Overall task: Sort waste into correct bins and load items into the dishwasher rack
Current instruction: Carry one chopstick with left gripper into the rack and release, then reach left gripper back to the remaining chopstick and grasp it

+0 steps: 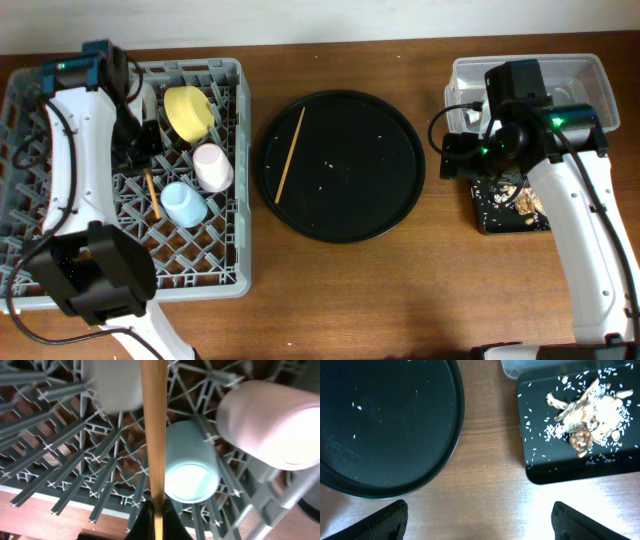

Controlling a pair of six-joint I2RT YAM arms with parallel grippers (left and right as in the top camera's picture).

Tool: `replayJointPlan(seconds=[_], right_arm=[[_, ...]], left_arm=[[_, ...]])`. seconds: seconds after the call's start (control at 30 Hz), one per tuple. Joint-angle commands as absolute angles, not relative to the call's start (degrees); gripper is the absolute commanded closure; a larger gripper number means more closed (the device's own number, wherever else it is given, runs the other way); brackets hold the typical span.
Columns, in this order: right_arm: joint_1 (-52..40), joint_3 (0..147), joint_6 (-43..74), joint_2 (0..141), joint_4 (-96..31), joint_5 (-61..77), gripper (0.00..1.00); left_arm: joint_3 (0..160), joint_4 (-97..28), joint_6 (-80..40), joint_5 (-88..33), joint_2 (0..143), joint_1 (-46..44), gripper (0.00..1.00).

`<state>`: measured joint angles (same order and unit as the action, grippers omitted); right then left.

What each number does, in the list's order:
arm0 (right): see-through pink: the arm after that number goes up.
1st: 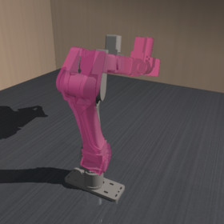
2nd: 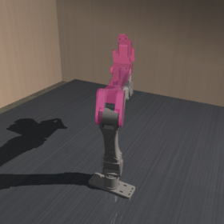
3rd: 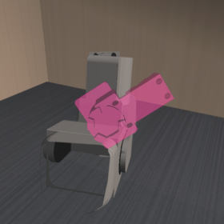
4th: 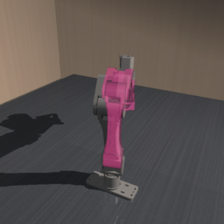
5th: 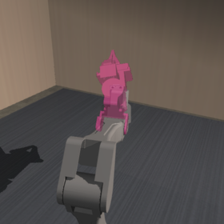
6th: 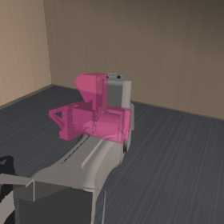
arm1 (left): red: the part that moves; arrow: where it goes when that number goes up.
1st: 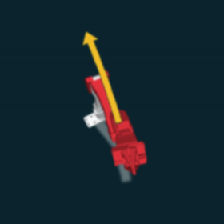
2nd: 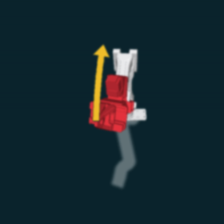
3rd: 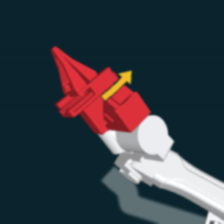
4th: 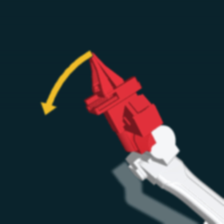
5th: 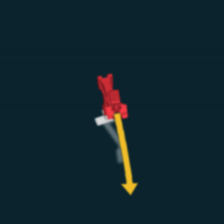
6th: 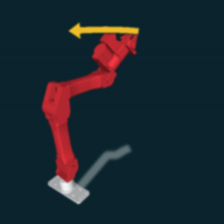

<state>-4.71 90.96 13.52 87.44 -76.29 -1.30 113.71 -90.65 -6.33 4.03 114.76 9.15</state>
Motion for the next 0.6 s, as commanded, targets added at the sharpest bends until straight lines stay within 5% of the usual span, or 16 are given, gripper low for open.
replayJointPlan(seconds=[0.0, 0.3, 0.33, 0.43, 0.57], right_arm=[[-4.8, 91.4, 13.8, 87.8, -76.3, -2.2, 0.07], [-4.8, 91.4, 13.8, 87.8, -76.5, -2.2, 0.07], [-4.8, 91.4, 13.8, 87.8, -76.8, -2.2, 0.07], [-4.8, 91.4, 13.8, 87.8, -77.4, -2.2, 0.07], [-4.8, 91.4, 13.8, 87.8, -77.4, -2.2, 0.07]], left_arm=[[112.2, -90.7, -6.9, 6.0, 113.4, 10.6, 1.0], [112.2, -85.8, -0.2, 7.0, 113.0, 11.2, 0.99], [112.2, -85.7, 0.5, 8.5, 113.0, 11.2, 0.95], [112.2, -85.7, 0.5, 12.3, 113.0, 11.2, 0.46], [112.2, -84.8, 0.5, 9.1, 113.0, 11.1, 0.4]])
